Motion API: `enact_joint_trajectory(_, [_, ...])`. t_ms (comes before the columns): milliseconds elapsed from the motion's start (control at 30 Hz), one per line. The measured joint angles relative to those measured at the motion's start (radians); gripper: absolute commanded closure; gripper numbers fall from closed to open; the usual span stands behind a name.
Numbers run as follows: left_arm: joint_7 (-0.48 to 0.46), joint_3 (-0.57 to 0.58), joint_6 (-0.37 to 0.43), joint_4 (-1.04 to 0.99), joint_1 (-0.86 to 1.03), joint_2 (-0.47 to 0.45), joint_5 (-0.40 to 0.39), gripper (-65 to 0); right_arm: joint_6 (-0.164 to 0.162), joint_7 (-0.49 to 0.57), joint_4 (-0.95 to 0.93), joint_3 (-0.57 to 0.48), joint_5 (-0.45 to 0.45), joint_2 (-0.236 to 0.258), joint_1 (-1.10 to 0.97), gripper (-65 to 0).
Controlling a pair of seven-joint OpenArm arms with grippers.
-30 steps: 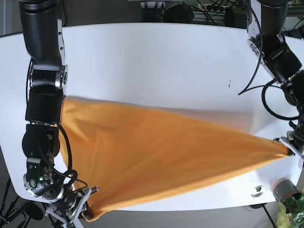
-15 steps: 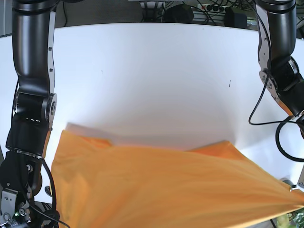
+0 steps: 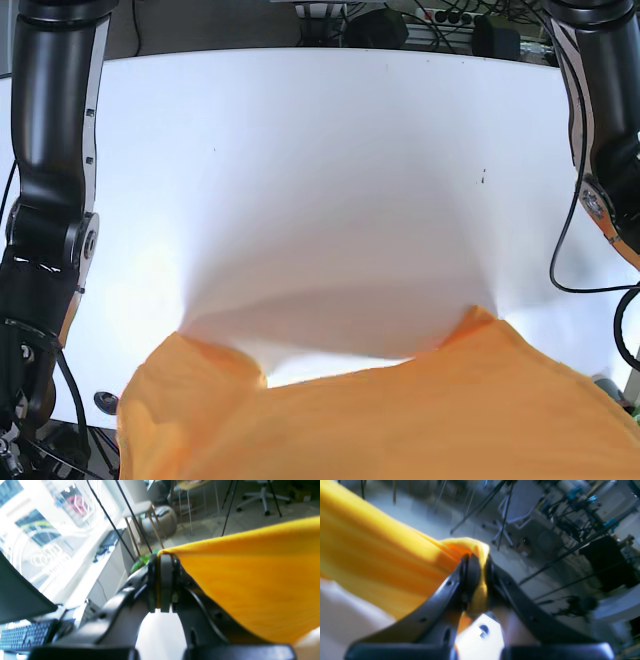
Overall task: Fold the T-shirt properly
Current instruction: 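Swing the held shirt up and lay it flat across the table with both grippers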
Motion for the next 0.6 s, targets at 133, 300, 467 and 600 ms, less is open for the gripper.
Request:
enact_joint_trajectory(133, [0.007,0.0,-0.003,0.0,0.011,0.006,-0.001,0.0,0.003,0.018,0.126,0.014,0.001,0.015,-0.039,0.0])
enact_joint_trajectory(300, [-0.016,-0.007,-0.003,0.006,0.085,0.0,-0.008,0.0,0.03,-0.009,0.208,0.092,0.002,0.016,-0.222,0.0])
enact_joint_trajectory(467, [0.002,-0.034,-0.013,0.016,0.174,0.02,-0.011,0.0,0.041,-0.021,0.294,0.114,-0.001,-0.003,-0.374,0.0])
enact_joint_trajectory(600, [-0.002,-0.079,-0.009,0.074,0.269,0.012,-0.003,0.0,0.032,-0.001,0.38,0.187,0.003,-0.037,-0.487,0.0])
